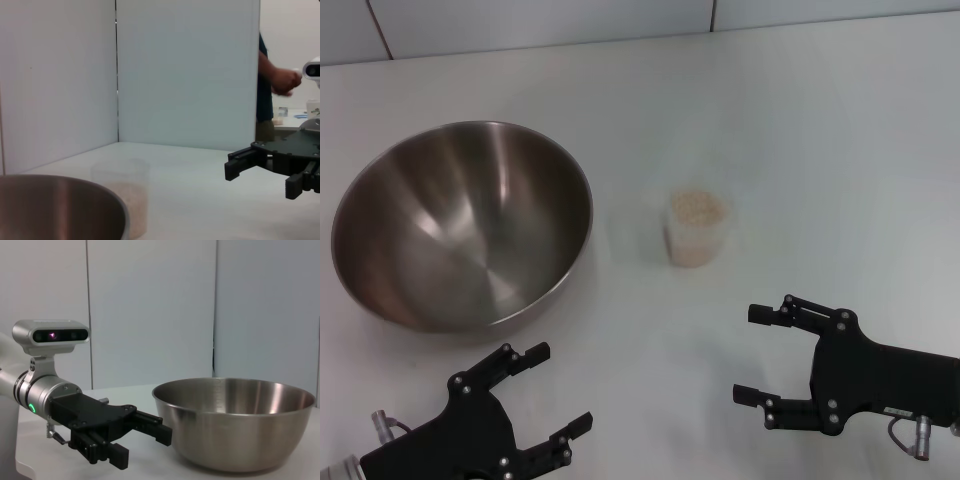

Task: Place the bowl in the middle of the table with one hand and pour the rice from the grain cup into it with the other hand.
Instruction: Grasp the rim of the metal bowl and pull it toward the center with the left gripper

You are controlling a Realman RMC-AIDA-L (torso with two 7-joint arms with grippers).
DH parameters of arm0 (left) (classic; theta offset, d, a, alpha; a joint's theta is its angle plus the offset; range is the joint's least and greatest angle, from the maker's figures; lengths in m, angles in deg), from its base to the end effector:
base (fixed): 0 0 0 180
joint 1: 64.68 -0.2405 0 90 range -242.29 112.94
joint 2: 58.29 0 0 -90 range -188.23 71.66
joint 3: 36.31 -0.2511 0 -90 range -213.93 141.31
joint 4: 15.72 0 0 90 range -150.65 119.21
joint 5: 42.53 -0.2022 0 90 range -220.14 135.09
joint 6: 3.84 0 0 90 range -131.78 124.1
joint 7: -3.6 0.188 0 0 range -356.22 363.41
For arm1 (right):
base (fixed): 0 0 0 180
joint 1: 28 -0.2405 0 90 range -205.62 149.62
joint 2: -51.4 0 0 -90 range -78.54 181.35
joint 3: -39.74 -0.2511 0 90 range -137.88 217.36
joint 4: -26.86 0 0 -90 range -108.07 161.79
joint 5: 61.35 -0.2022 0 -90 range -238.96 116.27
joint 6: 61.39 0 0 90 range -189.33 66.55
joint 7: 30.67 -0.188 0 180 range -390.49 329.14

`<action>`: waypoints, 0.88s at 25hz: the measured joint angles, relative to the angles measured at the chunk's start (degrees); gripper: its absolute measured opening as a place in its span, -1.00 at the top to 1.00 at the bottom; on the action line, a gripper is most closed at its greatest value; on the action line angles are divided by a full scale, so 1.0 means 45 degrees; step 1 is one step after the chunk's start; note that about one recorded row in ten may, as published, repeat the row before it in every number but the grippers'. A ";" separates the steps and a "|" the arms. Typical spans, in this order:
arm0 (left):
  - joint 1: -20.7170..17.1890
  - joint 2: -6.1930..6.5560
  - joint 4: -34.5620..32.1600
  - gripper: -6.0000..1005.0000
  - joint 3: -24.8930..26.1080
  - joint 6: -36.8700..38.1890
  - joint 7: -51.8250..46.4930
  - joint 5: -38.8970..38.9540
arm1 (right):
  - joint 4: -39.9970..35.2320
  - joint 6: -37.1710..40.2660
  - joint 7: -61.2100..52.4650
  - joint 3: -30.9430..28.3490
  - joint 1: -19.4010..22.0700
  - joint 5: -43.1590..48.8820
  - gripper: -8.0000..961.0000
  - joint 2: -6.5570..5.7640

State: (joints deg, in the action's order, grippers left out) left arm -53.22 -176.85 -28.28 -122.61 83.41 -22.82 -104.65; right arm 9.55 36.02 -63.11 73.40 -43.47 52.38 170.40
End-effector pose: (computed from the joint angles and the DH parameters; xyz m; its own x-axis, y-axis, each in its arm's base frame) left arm -0.2753 0.2008 -0.1070 0.7824 0.0430 0.6213 0.2929 -0.9058 -0.3062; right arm 0.2871 0.2161 -0.0708 0.8005 -0.0293 -0.5986 -0.2570 -0.9191 -0.2987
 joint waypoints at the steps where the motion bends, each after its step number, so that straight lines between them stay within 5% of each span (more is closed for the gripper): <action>1: 0.0000 0.0000 0.0000 -0.64 0.0000 0.0000 0.0000 0.0000 | 0.0000 0.0001 0.0001 0.0000 0.0000 0.0000 -0.73 0.0000; 9: -0.0048 0.0000 -0.0051 -0.64 0.0000 0.0193 -0.0007 -0.0001 | 0.0000 0.0001 0.0000 -0.0002 0.0001 0.0000 -0.72 0.0000; 12: -0.0162 0.0012 -0.0302 -0.64 0.0399 0.2845 -0.0014 0.0207 | 0.0001 -0.0002 0.0000 0.0000 0.0001 0.0001 -0.72 0.0000; 15: -0.0157 0.0015 -0.0328 -0.64 0.0765 0.3828 -0.0138 0.0360 | 0.0000 -0.0011 0.0001 0.0000 0.0001 0.0000 -0.71 0.0000; 16: -0.0139 0.0031 -0.0838 -0.64 0.1758 0.5654 -0.1156 0.0807 | 0.0006 -0.0014 0.0000 0.0001 0.0001 0.0000 -0.71 -0.0001; 20: -0.0313 0.0088 -0.2783 -0.64 0.2893 0.5753 -0.3978 0.0909 | 0.0033 -0.0015 0.0001 0.0000 0.0001 0.0000 -0.71 0.0000; 22: -0.0909 0.0078 -0.6353 -0.64 0.4265 0.3030 -0.8455 0.0263 | 0.0037 -0.0015 0.0001 0.0001 0.0010 0.0001 -0.70 0.0000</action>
State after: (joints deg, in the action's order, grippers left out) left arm -57.31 -176.50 -56.87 -103.41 97.05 -60.87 -103.47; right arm 9.71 35.95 -63.10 73.40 -43.43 52.38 170.40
